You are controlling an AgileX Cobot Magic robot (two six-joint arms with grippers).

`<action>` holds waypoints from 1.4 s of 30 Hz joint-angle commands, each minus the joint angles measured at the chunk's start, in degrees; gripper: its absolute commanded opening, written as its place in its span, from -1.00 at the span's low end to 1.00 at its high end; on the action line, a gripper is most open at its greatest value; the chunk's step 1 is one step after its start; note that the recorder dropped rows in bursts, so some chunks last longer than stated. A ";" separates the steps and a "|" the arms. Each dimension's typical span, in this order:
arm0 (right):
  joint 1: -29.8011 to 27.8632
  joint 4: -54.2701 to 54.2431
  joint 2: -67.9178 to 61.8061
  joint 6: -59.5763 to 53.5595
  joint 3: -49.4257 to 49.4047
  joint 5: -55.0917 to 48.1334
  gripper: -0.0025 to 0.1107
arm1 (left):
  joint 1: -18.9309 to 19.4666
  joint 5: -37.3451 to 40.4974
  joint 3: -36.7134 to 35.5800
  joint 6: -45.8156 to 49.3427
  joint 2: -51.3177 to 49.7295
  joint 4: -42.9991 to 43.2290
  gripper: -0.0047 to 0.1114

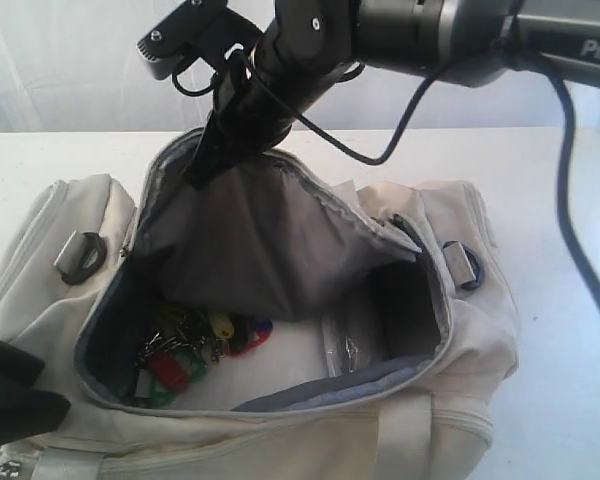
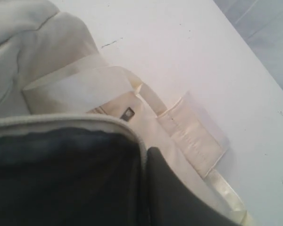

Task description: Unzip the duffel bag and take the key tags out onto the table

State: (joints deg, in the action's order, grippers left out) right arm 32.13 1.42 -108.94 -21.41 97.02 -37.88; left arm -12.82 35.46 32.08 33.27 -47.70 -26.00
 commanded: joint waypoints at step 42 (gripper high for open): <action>-9.43 -11.92 -2.82 -8.99 18.16 -15.72 0.00 | 0.08 2.20 0.28 0.01 0.44 -3.88 -0.02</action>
State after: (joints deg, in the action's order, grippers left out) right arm 23.57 -10.58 -111.36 -30.16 115.17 -52.68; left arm -12.82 36.74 31.86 33.14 -47.70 -27.09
